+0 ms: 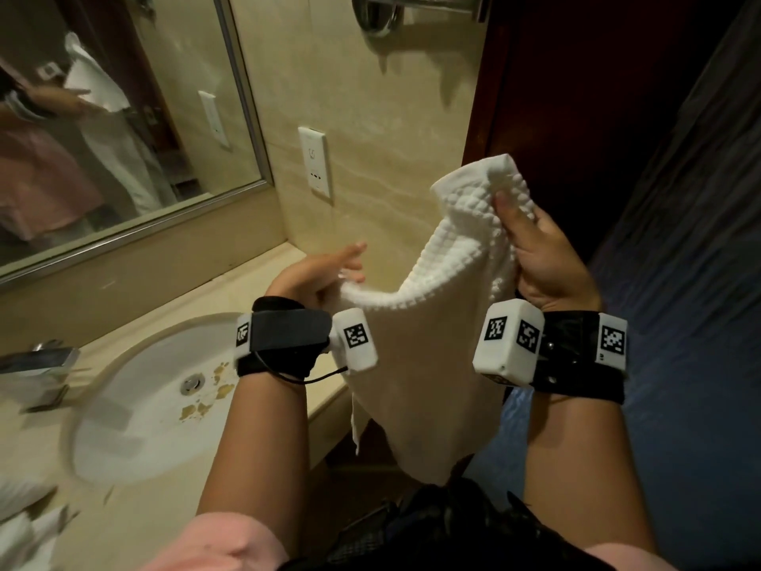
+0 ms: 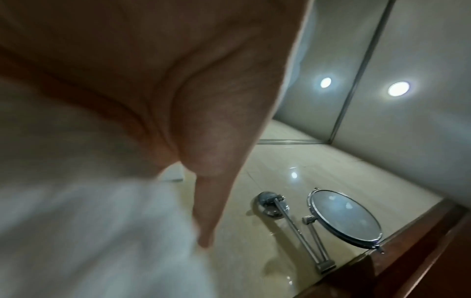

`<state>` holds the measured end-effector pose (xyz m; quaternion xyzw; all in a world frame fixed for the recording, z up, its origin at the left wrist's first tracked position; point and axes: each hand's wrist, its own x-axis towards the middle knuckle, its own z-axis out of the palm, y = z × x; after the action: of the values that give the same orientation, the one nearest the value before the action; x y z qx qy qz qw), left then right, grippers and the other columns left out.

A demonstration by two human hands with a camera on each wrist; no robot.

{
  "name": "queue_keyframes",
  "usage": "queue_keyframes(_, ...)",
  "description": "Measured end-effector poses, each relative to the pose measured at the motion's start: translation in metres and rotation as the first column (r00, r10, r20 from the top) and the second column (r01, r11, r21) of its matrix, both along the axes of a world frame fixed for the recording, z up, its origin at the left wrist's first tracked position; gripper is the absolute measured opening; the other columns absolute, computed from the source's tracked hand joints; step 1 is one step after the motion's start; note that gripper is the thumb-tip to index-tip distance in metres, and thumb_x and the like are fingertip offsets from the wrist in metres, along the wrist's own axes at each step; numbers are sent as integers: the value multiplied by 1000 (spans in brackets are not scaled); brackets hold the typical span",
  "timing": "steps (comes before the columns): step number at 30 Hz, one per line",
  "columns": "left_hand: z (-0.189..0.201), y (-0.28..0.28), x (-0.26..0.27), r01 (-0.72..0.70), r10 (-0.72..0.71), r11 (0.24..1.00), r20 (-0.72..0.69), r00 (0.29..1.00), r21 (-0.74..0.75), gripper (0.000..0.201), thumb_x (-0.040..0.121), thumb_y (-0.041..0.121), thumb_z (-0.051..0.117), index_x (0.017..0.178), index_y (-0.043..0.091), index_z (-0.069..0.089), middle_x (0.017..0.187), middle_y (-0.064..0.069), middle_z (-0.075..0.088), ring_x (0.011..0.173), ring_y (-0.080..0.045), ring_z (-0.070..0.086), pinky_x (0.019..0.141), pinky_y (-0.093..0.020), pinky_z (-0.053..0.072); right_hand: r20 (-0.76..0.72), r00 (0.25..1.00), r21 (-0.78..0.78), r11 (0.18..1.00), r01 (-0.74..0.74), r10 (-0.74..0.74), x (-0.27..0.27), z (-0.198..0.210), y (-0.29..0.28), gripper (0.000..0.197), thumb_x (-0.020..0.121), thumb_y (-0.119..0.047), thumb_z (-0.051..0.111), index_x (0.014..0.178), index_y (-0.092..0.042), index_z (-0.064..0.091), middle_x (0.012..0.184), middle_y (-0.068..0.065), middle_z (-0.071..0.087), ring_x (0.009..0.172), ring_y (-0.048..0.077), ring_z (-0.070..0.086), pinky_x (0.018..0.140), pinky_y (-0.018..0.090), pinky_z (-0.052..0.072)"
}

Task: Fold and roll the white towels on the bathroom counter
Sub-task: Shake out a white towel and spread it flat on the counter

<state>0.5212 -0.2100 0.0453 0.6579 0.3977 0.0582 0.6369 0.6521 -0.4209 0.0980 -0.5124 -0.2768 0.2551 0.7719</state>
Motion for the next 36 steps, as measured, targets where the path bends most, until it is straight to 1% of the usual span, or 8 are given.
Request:
queue_keyframes(6,-22,-24,13,274,-286,929,-12,958,-250,85,78,60,60,143,13,32,140,-18,48,120,-32,55,96,-45,46,16,997,7,997,-81,81,-17,-3,13,19,96,-22,49,104,-13,63,89,2,73,82,14,70,74,26,56)
queue_keyframes(10,-33,-39,25,313,-319,915,18,947,-254,128,44,77,68,149,20,21,151,-24,26,127,-39,46,107,-56,36,5,995,20,995,-100,100,-24,-2,12,19,98,-20,45,107,-12,61,91,3,73,85,14,69,76,26,57)
queue_keyframes(16,-44,-51,34,418,-287,882,454,843,-218,117,50,50,88,145,40,20,138,-7,51,125,-27,51,100,-48,43,0,995,-20,995,-97,97,-30,-5,4,32,86,-30,54,111,-12,59,97,7,71,88,19,68,79,34,56)
queue_keyframes(22,-51,-48,33,569,-401,804,549,733,-173,83,68,46,80,135,12,47,141,-19,46,130,-36,43,114,-52,27,-9,998,-12,998,-64,64,-31,-4,0,27,93,-26,50,117,-14,58,107,10,68,96,24,66,89,41,52)
queue_keyframes(24,-53,-43,29,582,-436,799,522,733,-149,69,71,40,79,129,11,54,130,-15,57,120,-32,54,108,-46,38,-12,998,3,998,-65,65,-31,-3,3,28,95,-24,50,120,-14,56,111,12,66,101,26,64,92,43,51)
queue_keyframes(27,-47,-31,19,506,-427,861,466,775,-53,36,86,23,68,119,14,59,105,-2,69,94,-17,65,88,-33,52,-11,997,13,997,-71,71,-31,-4,8,29,95,-25,51,122,-13,56,116,13,65,106,28,63,95,45,50)
queue_keyframes(31,-37,-3,-2,196,-220,975,475,852,101,23,99,21,48,120,13,56,108,-8,61,97,-24,56,85,-38,46,-10,996,-32,995,-92,92,-33,-7,19,28,95,-24,52,118,-10,58,109,13,68,98,26,66,88,39,55)
queue_keyframes(36,-5,17,-29,-98,-67,949,496,866,300,15,101,30,42,96,20,52,83,4,58,69,-9,55,61,-26,45,26,993,-198,974,-109,116,-28,-20,42,20,97,-20,53,109,-9,65,106,15,70,99,28,66,96,45,50)
